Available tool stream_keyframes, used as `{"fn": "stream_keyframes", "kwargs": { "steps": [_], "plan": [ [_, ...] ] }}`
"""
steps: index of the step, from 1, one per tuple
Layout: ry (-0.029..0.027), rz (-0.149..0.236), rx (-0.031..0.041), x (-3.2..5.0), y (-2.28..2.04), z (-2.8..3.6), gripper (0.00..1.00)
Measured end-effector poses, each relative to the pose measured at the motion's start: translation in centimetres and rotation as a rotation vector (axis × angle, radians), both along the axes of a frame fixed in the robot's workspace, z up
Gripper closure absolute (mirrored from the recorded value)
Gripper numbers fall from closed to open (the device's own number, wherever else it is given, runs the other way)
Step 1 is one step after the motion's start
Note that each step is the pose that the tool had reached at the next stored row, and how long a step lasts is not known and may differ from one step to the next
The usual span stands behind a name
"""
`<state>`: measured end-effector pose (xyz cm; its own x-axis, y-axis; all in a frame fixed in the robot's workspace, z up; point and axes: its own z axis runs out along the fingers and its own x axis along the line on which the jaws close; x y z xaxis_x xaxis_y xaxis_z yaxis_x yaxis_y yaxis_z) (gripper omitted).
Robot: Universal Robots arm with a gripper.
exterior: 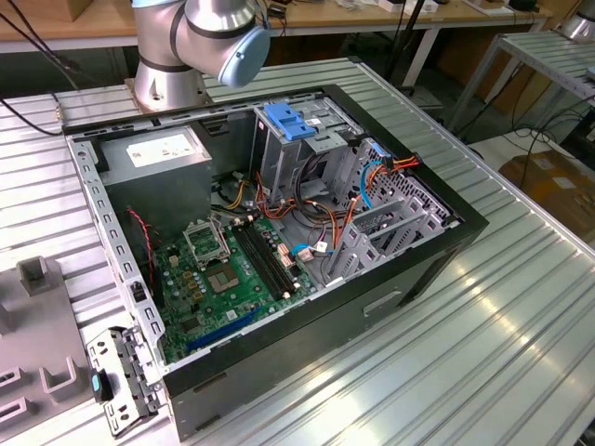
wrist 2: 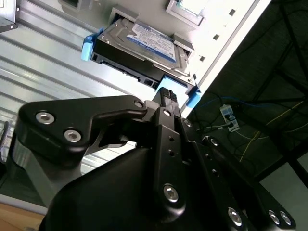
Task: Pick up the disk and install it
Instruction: 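Pick up the disk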
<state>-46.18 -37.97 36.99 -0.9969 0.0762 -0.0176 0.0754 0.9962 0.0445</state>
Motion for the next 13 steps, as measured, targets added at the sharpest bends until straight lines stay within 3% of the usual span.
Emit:
{"fn": "stream_keyframes", "kwargs": {
  "steps": [13],
  "plan": [
    [0.0, 0.008, -0.0001, -0.05, 0.0, 0.0, 0.89]
  ]
}}
